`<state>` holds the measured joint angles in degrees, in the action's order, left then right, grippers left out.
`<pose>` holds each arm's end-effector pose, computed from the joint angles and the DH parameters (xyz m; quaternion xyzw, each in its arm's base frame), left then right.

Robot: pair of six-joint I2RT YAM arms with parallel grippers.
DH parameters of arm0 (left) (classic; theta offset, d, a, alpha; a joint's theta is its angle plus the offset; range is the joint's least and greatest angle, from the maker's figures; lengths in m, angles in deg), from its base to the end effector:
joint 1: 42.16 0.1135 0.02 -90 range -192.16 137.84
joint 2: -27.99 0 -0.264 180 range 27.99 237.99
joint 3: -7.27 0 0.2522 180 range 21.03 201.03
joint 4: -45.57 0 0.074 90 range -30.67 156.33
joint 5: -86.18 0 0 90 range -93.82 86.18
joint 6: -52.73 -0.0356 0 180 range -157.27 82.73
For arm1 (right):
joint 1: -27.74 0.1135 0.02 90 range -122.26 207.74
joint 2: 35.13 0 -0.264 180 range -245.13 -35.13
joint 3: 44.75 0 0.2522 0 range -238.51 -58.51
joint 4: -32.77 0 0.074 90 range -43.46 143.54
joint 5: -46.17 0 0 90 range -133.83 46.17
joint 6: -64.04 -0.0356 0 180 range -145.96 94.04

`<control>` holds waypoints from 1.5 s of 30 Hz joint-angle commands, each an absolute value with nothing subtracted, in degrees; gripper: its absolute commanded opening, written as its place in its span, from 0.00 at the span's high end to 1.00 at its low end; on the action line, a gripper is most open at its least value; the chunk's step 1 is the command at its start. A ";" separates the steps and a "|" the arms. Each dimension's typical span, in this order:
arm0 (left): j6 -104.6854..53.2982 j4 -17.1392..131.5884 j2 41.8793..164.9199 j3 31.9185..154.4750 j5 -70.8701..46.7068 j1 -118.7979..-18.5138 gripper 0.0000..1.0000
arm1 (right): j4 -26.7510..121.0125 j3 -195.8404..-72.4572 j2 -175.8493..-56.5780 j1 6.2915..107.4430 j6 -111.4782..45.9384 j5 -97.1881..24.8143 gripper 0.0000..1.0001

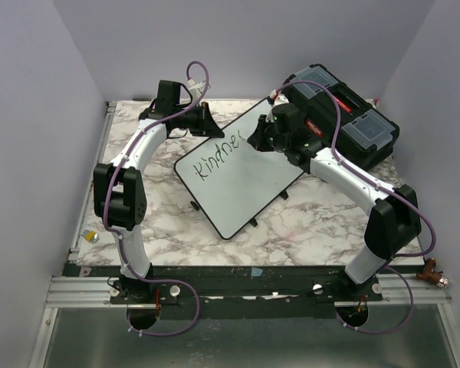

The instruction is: Write a sentence on the whiteboard

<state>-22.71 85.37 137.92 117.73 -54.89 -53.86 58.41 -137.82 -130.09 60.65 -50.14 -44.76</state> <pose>0.4221 -0.1157 0.3030 0.1643 0.8197 -0.4671 0.2880 0.3295 0.2125 0.3175 -0.0609 0.8529 0.2417 0.4588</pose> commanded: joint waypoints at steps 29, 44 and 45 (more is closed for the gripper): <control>-26.81 84.33 135.11 117.25 -54.88 -55.43 1.00 | 59.27 -136.24 -126.15 60.59 -50.52 -37.64 0.99; -26.46 84.02 134.56 116.92 -55.92 -55.34 1.00 | 57.92 -140.00 -124.52 60.52 -54.41 -48.58 0.99; -26.46 83.96 134.52 116.94 -55.98 -55.34 1.00 | 58.56 -140.36 -124.88 60.45 -54.03 -49.74 0.99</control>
<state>-22.86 85.22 136.94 117.73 -55.28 -54.41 56.86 -138.04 -124.69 60.62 -53.83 -42.02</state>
